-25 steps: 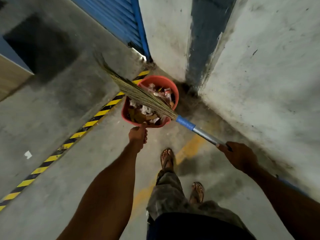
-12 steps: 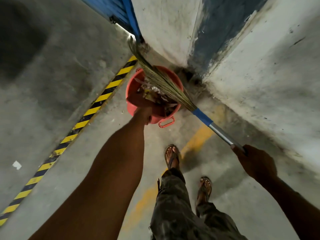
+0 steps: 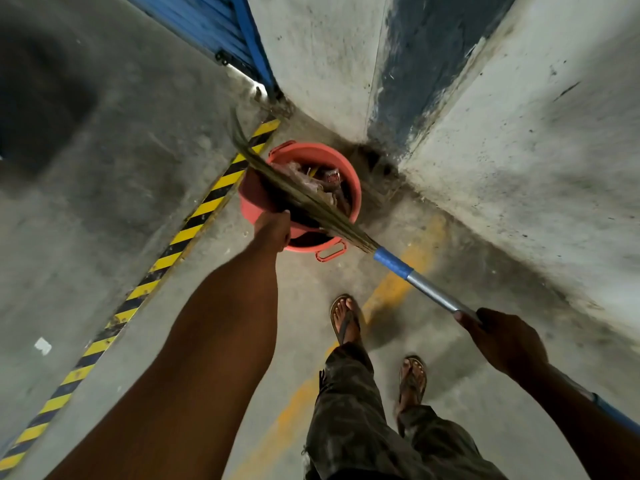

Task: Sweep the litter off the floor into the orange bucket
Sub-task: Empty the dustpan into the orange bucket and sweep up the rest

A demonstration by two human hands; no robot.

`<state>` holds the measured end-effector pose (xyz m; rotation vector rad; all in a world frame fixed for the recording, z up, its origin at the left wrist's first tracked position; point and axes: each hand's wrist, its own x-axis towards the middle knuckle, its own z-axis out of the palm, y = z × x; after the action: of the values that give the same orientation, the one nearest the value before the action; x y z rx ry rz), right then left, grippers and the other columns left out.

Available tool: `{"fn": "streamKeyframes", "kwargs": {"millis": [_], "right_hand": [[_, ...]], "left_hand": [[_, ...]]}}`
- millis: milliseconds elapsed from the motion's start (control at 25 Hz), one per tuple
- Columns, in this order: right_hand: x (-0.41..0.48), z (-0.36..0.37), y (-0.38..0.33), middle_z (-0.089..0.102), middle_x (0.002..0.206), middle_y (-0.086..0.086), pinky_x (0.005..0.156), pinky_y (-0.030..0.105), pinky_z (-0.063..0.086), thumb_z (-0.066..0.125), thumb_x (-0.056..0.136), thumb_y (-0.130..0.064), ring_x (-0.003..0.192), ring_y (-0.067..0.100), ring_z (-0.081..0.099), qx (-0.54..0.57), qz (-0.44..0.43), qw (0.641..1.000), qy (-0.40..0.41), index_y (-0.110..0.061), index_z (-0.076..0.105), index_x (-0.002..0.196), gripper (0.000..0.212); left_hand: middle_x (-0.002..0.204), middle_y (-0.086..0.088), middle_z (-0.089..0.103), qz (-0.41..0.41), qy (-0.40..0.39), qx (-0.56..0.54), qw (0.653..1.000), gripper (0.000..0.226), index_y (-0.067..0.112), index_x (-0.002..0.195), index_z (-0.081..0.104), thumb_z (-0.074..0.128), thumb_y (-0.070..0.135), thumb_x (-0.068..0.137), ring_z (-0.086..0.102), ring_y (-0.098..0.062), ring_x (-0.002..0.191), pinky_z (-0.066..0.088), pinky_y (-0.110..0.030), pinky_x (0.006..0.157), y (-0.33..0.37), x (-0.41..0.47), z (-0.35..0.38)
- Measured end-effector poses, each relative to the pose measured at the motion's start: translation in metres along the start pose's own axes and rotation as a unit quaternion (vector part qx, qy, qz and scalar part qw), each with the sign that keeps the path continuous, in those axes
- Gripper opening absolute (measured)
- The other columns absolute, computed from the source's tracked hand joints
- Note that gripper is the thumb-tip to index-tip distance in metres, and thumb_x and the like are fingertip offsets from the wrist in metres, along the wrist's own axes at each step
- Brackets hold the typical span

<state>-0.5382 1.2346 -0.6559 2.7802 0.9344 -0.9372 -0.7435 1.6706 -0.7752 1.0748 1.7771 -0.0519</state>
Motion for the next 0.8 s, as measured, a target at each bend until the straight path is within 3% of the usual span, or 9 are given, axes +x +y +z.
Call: {"fn": "streamKeyframes", "kwargs": {"millis": [80, 160, 200, 320, 480, 560, 640, 720, 800], "right_hand": [[-0.003, 0.002, 0.002, 0.059, 0.055, -0.007, 0.054, 0.032, 0.055, 0.033, 0.093, -0.077, 0.049, 0.012, 0.059, 0.016, 0.018, 1.0, 0.011, -0.025, 0.056, 0.071, 0.061], [-0.008, 0.0, 0.006, 0.06, 0.058, -0.006, 0.054, 0.031, 0.053, 0.033, 0.093, -0.077, 0.051, 0.014, 0.06, 0.025, 0.03, 0.999, 0.013, -0.024, 0.057, 0.072, 0.062], [-0.011, -0.002, 0.007, 0.061, 0.059, -0.005, 0.055, 0.03, 0.052, 0.032, 0.093, -0.078, 0.052, 0.015, 0.06, 0.019, 0.033, 0.999, 0.016, -0.024, 0.057, 0.072, 0.062], [-0.021, -0.011, 0.008, 0.06, 0.06, -0.003, 0.058, 0.03, 0.052, 0.032, 0.093, -0.077, 0.054, 0.017, 0.059, 0.019, 0.028, 0.999, 0.035, -0.022, 0.057, 0.071, 0.064], [-0.041, -0.018, 0.014, 0.059, 0.058, 0.0, 0.052, 0.029, 0.044, 0.038, 0.093, -0.075, 0.052, 0.018, 0.059, 0.1, 0.018, 0.994, 0.028, -0.018, 0.059, 0.064, 0.068], [-0.051, -0.023, 0.022, 0.059, 0.052, 0.001, 0.049, 0.027, 0.041, 0.046, 0.092, -0.074, 0.046, 0.019, 0.056, 0.191, 0.034, 0.981, -0.014, -0.014, 0.06, 0.061, 0.069], [-0.064, -0.025, 0.032, 0.058, 0.049, 0.003, 0.046, 0.026, 0.038, 0.059, 0.092, -0.067, 0.039, 0.019, 0.051, 0.319, 0.088, 0.941, -0.078, -0.009, 0.063, 0.064, 0.065], [-0.084, -0.024, 0.042, 0.057, 0.049, 0.006, 0.044, 0.024, 0.036, 0.065, 0.091, -0.061, 0.036, 0.02, 0.047, 0.362, 0.099, 0.92, -0.114, -0.006, 0.064, 0.065, 0.061], [-0.105, -0.022, 0.049, 0.057, 0.05, 0.008, 0.042, 0.023, 0.036, 0.066, 0.091, -0.06, 0.036, 0.02, 0.047, 0.383, 0.083, 0.913, -0.11, -0.006, 0.063, 0.065, 0.06]], "left_hand": [[0.091, -0.029, 0.073, -0.008, 0.021, 0.03, 0.999, 0.056, 0.002, 0.103, 0.07, 0.063, 0.052, 0.078, 0.075, -0.044, 0.082, 0.06, -0.051, 0.065, -0.012, 0.006, -0.006], [0.084, -0.028, 0.072, 0.02, 0.025, 0.077, 0.997, 0.055, 0.002, 0.107, 0.073, 0.061, 0.051, 0.085, 0.073, -0.042, 0.074, 0.056, -0.043, 0.056, -0.016, -0.001, -0.011], [0.088, -0.026, 0.073, 0.039, 0.037, 0.104, 0.993, 0.054, 0.003, 0.108, 0.075, 0.06, 0.05, 0.088, 0.073, -0.041, 0.077, 0.058, -0.039, 0.06, -0.012, -0.017, -0.016], [0.108, -0.019, 0.075, 0.076, 0.06, 0.132, 0.986, 0.051, 0.003, 0.114, 0.073, 0.055, 0.047, 0.094, 0.073, -0.037, 0.099, 0.061, -0.043, 0.086, 0.004, -0.078, -0.03], [0.117, -0.02, 0.073, 0.068, 0.046, 0.047, 0.996, 0.061, 0.009, 0.126, 0.064, 0.056, 0.053, 0.083, 0.073, -0.038, 0.105, 0.062, -0.048, 0.088, -0.008, -0.114, -0.039], [0.114, -0.017, 0.073, 0.069, 0.028, -0.039, 0.996, 0.048, 0.013, 0.122, 0.064, 0.061, 0.046, 0.087, 0.074, -0.033, 0.095, 0.062, -0.034, 0.074, -0.03, -0.127, -0.038], [0.101, -0.016, 0.073, 0.058, 0.043, -0.125, 0.989, 0.048, 0.013, 0.118, 0.066, 0.065, 0.047, 0.084, 0.07, -0.025, 0.07, 0.053, -0.026, 0.059, -0.05, -0.176, -0.04], [0.073, -0.01, 0.061, 0.052, 0.043, -0.168, 0.984, 0.034, 0.013, 0.097, 0.065, 0.062, 0.047, 0.094, 0.054, -0.013, 0.04, 0.04, -0.016, 0.042, -0.078, -0.212, -0.038], [0.054, -0.002, 0.049, 0.028, 0.019, -0.195, 0.98, 0.039, 0.018, 0.075, 0.051, 0.055, 0.048, 0.1, 0.04, -0.008, 0.026, 0.028, -0.009, 0.036, -0.11, -0.247, -0.036]]}}
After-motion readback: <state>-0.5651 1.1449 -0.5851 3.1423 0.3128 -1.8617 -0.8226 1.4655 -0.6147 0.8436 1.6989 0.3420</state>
